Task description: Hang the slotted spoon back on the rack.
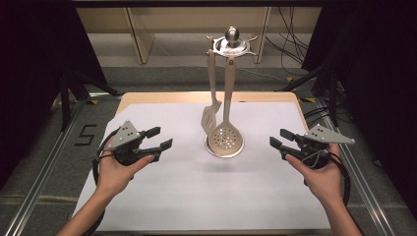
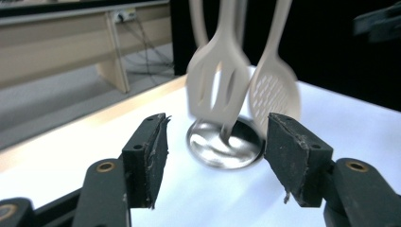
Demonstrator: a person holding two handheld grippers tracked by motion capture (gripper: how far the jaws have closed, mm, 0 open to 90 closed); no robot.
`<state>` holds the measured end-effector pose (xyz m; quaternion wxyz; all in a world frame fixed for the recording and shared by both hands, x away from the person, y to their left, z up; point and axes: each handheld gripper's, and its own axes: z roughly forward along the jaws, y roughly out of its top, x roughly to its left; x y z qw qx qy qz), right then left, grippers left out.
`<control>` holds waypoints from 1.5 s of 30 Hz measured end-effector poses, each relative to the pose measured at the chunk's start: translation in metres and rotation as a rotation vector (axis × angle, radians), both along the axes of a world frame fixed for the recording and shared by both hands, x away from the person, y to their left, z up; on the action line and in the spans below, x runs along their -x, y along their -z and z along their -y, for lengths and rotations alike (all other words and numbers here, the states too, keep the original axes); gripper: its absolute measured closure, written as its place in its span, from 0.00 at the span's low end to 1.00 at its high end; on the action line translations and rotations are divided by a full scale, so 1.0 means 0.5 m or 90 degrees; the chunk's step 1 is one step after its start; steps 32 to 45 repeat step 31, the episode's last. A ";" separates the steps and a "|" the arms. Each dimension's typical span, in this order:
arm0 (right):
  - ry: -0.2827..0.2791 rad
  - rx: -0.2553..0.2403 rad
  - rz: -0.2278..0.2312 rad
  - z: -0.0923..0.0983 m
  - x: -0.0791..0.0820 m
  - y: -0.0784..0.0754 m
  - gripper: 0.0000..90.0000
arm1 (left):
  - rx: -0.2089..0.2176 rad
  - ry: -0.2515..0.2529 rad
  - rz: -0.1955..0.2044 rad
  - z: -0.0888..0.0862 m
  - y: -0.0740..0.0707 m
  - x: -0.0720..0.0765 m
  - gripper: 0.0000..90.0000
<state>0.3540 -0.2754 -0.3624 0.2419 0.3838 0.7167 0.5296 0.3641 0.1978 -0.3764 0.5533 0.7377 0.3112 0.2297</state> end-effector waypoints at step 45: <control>0.003 -0.002 -0.089 0.014 0.001 0.070 0.54 | -0.069 -0.083 -0.048 -0.063 0.164 0.001 0.42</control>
